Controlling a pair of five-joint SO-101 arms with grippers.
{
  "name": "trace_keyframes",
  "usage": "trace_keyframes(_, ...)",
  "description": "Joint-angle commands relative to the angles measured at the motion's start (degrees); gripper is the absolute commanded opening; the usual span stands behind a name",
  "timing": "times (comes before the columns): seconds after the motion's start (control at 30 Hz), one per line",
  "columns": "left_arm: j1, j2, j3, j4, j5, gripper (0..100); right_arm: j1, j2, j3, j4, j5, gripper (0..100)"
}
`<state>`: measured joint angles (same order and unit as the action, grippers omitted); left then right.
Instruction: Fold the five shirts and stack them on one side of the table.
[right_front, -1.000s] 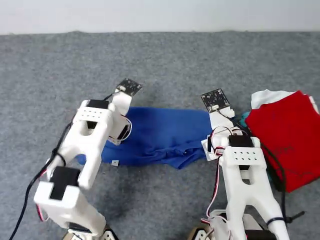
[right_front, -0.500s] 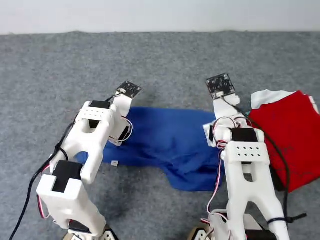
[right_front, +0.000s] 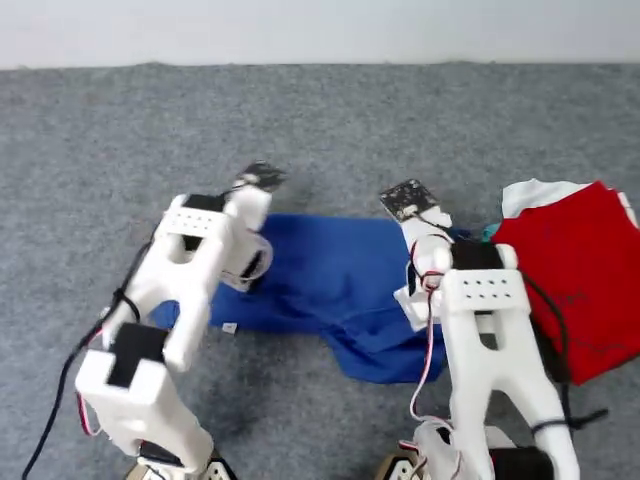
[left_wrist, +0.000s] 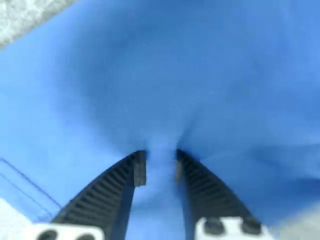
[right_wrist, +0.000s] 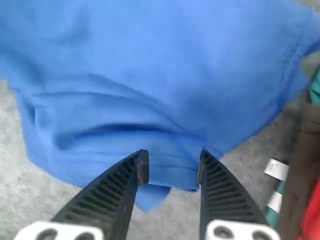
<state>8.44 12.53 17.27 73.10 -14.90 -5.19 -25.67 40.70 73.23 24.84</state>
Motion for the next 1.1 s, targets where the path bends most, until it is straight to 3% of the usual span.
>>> trace_keyframes(0.0,7.91,-9.23,-5.23,11.25,0.26,16,2.86,-4.35,-2.46,2.07,2.29,16.6)
trace_keyframes(0.23,22.51,-12.13,2.59,8.09,0.18,18,11.47,-4.88,-2.37,-0.48,2.37,16.6)
trace_keyframes(0.53,35.25,-12.13,5.67,3.96,0.18,18,27.3,-5.32,-2.99,-1.54,2.37,16.6)
trace_keyframes(0.73,37.1,-12.13,5.76,-2.29,0.26,18,33.98,-4.88,-2.81,-1.19,2.46,16.6)
trace_keyframes(1.07,36.84,-12.04,9.27,-15.3,0.26,18,34.51,-4.97,-2.73,-1.01,2.46,16.6)
